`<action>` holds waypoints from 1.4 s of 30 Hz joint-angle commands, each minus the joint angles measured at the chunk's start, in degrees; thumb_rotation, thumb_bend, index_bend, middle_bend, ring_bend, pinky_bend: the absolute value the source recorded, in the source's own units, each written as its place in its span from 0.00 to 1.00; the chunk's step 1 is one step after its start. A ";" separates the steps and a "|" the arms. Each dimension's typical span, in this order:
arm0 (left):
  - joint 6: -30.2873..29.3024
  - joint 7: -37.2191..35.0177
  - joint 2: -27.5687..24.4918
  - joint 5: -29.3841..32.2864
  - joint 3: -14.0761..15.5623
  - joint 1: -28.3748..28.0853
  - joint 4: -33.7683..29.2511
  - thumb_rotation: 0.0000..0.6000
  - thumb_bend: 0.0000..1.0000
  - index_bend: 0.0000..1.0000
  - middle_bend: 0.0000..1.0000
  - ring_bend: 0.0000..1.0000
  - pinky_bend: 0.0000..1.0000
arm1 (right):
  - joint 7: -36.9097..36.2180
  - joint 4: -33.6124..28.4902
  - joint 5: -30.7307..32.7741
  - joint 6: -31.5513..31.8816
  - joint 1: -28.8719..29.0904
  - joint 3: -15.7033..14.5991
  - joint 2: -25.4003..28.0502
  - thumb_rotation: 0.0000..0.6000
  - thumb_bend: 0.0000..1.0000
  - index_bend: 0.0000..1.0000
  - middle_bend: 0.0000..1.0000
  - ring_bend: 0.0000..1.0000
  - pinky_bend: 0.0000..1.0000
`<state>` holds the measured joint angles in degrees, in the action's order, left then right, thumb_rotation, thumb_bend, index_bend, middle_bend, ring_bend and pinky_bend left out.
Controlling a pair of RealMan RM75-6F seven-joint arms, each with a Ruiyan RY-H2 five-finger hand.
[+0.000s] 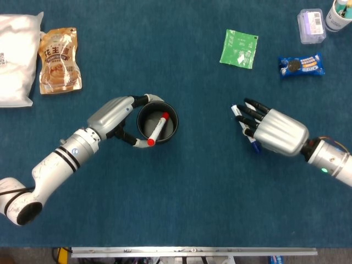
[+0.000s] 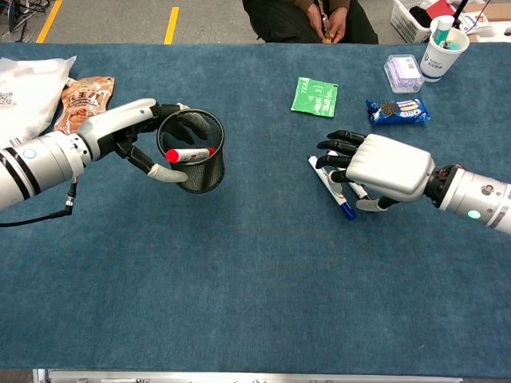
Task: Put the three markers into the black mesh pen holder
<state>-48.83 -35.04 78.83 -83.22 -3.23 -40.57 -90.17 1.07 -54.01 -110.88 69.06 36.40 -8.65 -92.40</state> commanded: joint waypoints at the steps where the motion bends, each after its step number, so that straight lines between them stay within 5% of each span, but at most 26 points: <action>1: -0.09 -0.16 0.06 -0.14 0.05 0.02 0.14 1.00 0.17 0.25 0.36 0.28 0.21 | 0.32 0.06 0.31 -0.25 0.16 -0.04 -0.35 1.00 0.18 0.49 0.24 0.09 0.09; 42: -0.61 -1.75 -0.31 -0.90 0.46 0.18 0.77 1.00 0.17 0.24 0.35 0.27 0.21 | 2.54 1.55 3.62 -3.34 2.09 -0.94 -3.49 1.00 0.30 0.49 0.23 0.09 0.09</action>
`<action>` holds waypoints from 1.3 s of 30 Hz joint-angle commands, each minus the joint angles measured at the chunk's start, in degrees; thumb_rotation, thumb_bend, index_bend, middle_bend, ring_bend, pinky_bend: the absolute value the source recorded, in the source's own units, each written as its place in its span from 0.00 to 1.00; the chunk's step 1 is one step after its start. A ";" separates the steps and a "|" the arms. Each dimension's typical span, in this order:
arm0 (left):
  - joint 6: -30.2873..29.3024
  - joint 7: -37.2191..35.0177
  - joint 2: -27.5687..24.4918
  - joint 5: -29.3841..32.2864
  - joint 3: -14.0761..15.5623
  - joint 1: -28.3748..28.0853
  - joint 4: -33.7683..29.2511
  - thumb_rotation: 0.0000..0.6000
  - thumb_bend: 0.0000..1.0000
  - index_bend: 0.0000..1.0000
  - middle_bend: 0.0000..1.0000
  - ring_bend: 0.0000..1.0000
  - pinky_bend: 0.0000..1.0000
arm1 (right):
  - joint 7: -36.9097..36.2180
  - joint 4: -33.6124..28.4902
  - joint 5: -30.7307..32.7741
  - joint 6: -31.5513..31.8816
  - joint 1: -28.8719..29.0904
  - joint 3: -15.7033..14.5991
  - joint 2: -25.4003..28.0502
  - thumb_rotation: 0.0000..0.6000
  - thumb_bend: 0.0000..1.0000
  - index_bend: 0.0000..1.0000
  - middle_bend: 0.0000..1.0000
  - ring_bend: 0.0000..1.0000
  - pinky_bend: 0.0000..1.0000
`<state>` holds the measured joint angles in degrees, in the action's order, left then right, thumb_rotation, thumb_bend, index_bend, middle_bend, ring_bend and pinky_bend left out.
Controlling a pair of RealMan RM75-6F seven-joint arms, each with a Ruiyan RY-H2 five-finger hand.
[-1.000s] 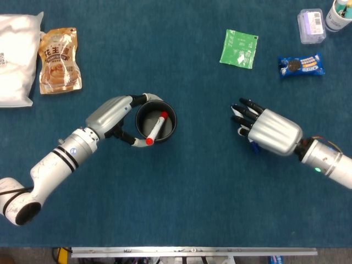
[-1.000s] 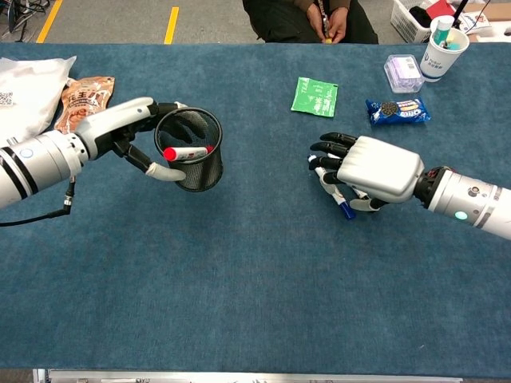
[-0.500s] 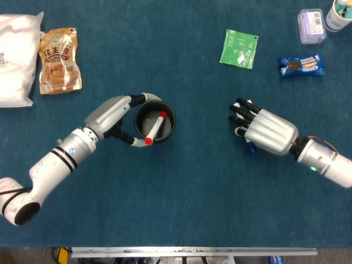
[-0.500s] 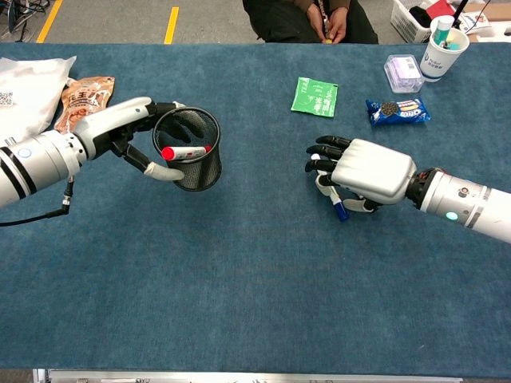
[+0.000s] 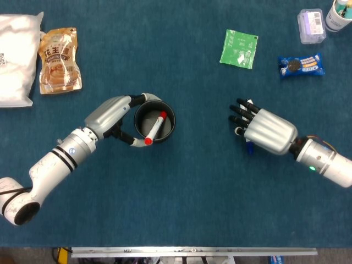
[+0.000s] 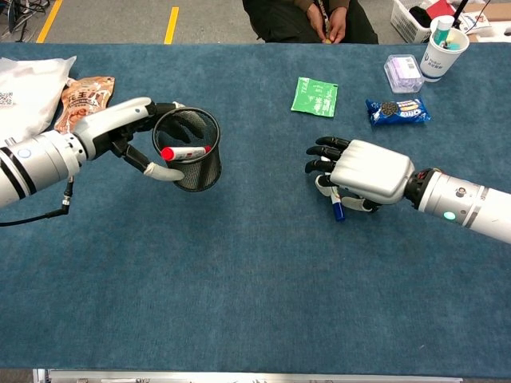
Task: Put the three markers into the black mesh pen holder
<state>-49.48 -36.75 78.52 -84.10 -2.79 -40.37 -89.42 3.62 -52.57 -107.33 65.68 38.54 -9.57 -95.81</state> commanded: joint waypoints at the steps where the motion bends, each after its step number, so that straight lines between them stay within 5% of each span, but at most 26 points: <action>1: 0.04 -0.05 0.01 -0.02 0.03 -0.02 0.05 1.00 0.17 0.24 0.35 0.27 0.21 | 0.02 0.19 0.18 0.03 -0.09 -0.02 -0.15 1.00 0.30 0.49 0.23 0.09 0.09; 15: -0.32 -0.20 -0.32 0.02 0.07 0.16 -0.07 1.00 0.17 0.24 0.35 0.27 0.21 | -0.07 0.68 1.12 1.69 -0.72 0.46 -0.85 1.00 0.33 0.54 0.25 0.09 0.09; 25: -0.07 -0.05 -0.37 0.31 -0.19 -0.07 -0.09 1.00 0.17 0.24 0.35 0.27 0.21 | -2.92 -3.18 3.64 5.79 -1.19 3.84 1.09 1.00 0.33 0.58 0.27 0.09 0.09; 39: 1.96 0.59 -0.01 1.99 -1.29 -1.30 0.05 1.00 0.17 0.24 0.35 0.27 0.21 | -17.69 -29.14 11.16 10.41 -0.42 13.60 10.06 1.00 0.33 0.60 0.28 0.10 0.09</action>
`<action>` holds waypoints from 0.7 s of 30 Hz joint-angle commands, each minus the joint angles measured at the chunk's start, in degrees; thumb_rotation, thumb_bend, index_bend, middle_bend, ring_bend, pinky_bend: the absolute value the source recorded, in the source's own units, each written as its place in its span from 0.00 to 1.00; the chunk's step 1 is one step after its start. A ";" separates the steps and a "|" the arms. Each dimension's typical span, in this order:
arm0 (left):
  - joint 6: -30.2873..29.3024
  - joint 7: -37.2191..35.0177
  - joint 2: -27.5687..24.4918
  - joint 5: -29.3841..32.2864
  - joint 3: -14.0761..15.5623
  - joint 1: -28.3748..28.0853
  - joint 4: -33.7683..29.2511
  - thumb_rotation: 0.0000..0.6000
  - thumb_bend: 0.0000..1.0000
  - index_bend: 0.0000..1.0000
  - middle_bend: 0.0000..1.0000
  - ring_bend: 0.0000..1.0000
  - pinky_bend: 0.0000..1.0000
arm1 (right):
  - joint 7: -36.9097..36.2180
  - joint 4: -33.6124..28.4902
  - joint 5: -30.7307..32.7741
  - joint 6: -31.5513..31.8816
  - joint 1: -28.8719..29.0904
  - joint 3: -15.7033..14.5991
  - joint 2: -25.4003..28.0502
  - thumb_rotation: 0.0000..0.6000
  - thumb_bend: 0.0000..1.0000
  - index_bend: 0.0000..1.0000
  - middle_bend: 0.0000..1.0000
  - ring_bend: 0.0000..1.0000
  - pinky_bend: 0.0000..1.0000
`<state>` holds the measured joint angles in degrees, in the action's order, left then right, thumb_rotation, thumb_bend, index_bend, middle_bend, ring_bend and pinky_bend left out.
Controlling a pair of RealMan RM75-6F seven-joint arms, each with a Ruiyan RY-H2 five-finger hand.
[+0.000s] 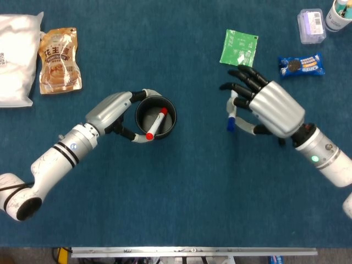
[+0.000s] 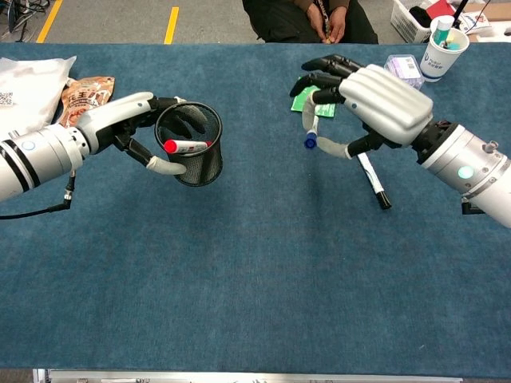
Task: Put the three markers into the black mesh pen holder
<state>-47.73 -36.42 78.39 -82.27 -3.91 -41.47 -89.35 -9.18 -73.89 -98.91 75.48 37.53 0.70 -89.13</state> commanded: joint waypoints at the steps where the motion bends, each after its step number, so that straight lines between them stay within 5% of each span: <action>1: 0.38 0.39 0.21 0.25 -0.25 -0.32 -0.02 1.00 0.17 0.24 0.35 0.27 0.21 | -5.97 -9.64 3.24 0.50 0.73 3.93 3.94 1.00 0.33 0.60 0.28 0.10 0.09; 12: 1.79 1.61 1.70 1.26 -0.87 -1.33 0.14 1.00 0.17 0.24 0.35 0.27 0.21 | -15.38 -24.77 8.07 -4.20 2.71 7.96 8.42 1.00 0.33 0.61 0.28 0.10 0.09; 21: 1.99 2.81 1.70 1.75 -1.49 -1.78 -0.63 1.00 0.17 0.24 0.35 0.27 0.21 | -15.91 -26.82 10.18 -8.24 4.42 8.71 6.04 1.00 0.33 0.61 0.28 0.10 0.09</action>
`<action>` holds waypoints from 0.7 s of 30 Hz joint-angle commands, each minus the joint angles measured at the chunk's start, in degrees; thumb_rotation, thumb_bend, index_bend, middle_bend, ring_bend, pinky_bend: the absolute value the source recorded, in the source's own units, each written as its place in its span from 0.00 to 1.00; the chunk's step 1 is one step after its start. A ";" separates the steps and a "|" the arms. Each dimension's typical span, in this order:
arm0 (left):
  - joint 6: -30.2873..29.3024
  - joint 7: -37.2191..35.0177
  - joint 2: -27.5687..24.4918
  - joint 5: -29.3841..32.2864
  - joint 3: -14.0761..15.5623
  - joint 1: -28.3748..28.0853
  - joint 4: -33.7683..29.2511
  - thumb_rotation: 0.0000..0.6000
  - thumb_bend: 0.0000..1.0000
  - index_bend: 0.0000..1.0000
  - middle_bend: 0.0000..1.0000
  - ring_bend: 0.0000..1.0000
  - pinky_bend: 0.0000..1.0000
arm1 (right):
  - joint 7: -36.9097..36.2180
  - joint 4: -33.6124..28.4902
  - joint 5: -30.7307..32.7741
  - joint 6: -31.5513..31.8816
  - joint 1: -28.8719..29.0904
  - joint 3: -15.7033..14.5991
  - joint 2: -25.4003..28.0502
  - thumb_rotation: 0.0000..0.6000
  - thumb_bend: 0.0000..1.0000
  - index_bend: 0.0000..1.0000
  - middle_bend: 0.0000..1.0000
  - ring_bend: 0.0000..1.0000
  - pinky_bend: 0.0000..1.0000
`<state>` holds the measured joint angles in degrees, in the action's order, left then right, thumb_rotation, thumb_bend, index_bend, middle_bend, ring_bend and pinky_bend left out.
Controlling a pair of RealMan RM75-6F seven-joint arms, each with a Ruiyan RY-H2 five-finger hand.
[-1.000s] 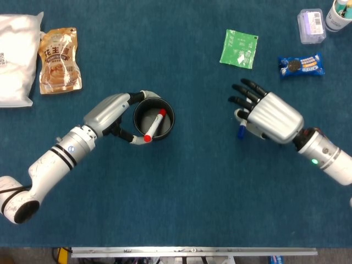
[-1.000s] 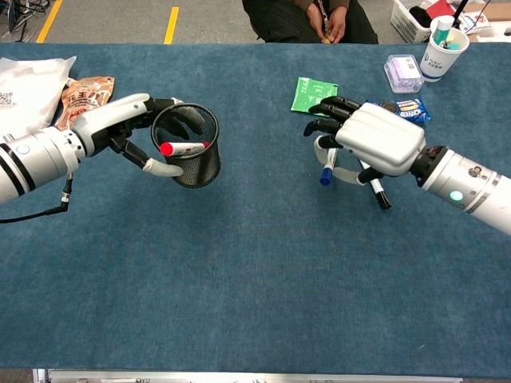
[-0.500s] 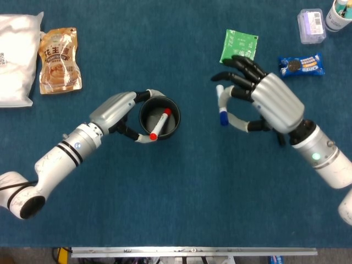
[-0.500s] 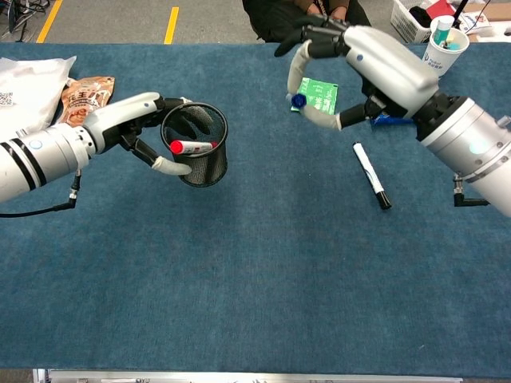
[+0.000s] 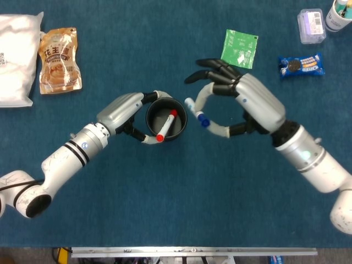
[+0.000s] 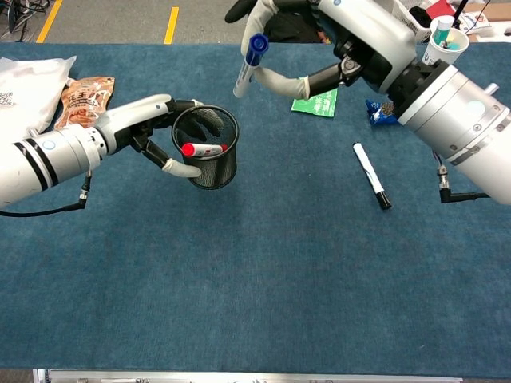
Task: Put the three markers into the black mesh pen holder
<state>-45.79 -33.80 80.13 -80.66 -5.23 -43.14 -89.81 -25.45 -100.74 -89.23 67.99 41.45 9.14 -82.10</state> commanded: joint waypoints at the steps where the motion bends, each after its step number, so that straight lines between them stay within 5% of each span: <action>1: 0.09 0.29 -0.06 0.23 -0.22 -0.15 -0.28 1.00 0.17 0.24 0.35 0.27 0.21 | 0.52 0.09 0.68 -1.05 0.66 0.33 -1.46 1.00 0.33 0.61 0.29 0.10 0.09; 14: 0.03 1.23 -0.30 1.01 -0.72 -0.17 -1.37 1.00 0.17 0.24 0.35 0.27 0.21 | 5.18 4.52 3.17 -4.42 2.81 1.11 -8.49 1.00 0.33 0.59 0.27 0.10 0.09; 21: -0.28 1.29 -0.84 1.08 -0.74 0.14 -1.62 1.00 0.17 0.24 0.35 0.27 0.21 | 7.69 6.38 2.57 -5.32 3.09 0.29 -9.28 1.00 0.27 0.31 0.17 0.06 0.05</action>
<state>-46.06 -32.52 79.29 -79.59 -5.97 -43.00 -91.42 -18.05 -94.55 -86.48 62.60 44.56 9.57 -91.31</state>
